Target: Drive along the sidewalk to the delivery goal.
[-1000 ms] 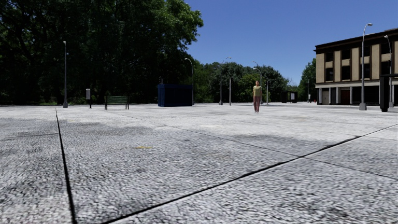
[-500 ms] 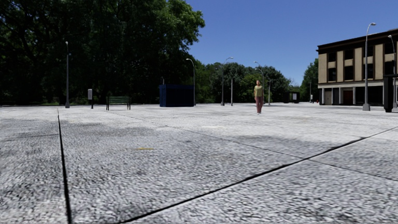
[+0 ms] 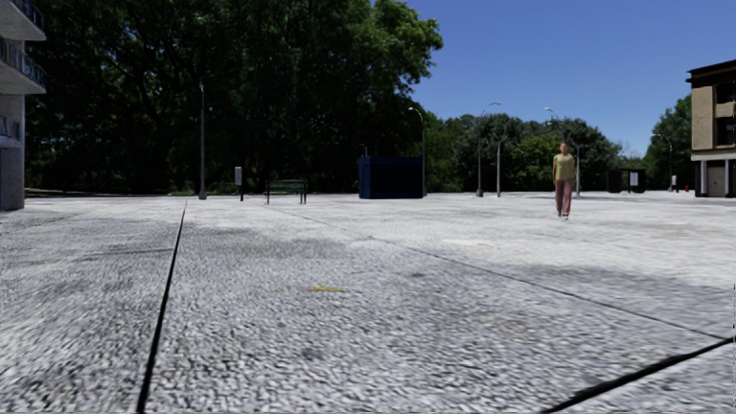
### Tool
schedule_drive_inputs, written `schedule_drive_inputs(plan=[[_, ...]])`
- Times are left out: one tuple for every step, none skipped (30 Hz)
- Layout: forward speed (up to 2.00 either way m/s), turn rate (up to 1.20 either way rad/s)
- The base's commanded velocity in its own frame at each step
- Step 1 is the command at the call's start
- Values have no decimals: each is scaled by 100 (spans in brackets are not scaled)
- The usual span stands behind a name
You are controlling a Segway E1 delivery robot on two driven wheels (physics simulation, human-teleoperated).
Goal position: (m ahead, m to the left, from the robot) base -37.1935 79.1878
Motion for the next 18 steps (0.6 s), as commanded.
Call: schedule_drive_inputs(plan=[[200, 49], [200, 49], [200, 49], [200, 49], [200, 49], [200, 49], [200, 49], [200, 49], [200, 49], [200, 49], [200, 49], [200, 49], [200, 49], [200, 48], [200, 48], [200, 48], [200, 47], [200, 47]])
